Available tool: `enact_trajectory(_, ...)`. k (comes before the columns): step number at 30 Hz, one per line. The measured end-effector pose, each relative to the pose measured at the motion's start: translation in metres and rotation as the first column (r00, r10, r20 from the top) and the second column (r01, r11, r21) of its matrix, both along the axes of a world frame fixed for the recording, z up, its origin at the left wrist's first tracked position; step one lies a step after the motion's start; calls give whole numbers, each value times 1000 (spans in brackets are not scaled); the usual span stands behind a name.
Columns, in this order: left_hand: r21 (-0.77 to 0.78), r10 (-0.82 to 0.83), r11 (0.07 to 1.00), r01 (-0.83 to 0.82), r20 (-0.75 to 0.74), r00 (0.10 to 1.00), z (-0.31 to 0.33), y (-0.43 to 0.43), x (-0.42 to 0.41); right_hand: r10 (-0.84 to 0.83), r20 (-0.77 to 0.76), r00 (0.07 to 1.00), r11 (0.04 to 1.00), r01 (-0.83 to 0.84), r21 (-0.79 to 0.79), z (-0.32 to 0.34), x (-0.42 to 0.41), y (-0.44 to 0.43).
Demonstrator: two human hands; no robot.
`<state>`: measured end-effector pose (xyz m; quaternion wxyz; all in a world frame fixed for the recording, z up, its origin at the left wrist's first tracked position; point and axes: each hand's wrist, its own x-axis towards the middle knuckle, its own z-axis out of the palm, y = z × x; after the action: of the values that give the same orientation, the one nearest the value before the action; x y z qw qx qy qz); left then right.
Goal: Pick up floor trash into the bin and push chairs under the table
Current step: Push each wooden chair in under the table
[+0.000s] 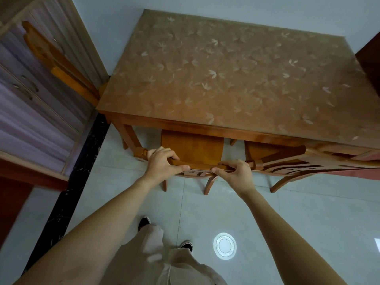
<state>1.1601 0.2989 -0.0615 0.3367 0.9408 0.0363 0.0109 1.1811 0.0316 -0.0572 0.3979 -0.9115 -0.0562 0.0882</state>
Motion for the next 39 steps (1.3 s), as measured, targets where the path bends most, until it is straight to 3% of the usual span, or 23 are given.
enact_trajectory(26,15,-149,989,149,-24,989,1,75,129,-132,-29,991,991,132,33,9,94,76)
enact_trajectory(32,148,-285,947,285,-21,958,3,82,146,-88,77,993,969,103,-223,0,113,72)
enact_trajectory(39,60,-270,961,270,-12,963,1,93,143,-165,59,985,967,173,-188,2,97,90)
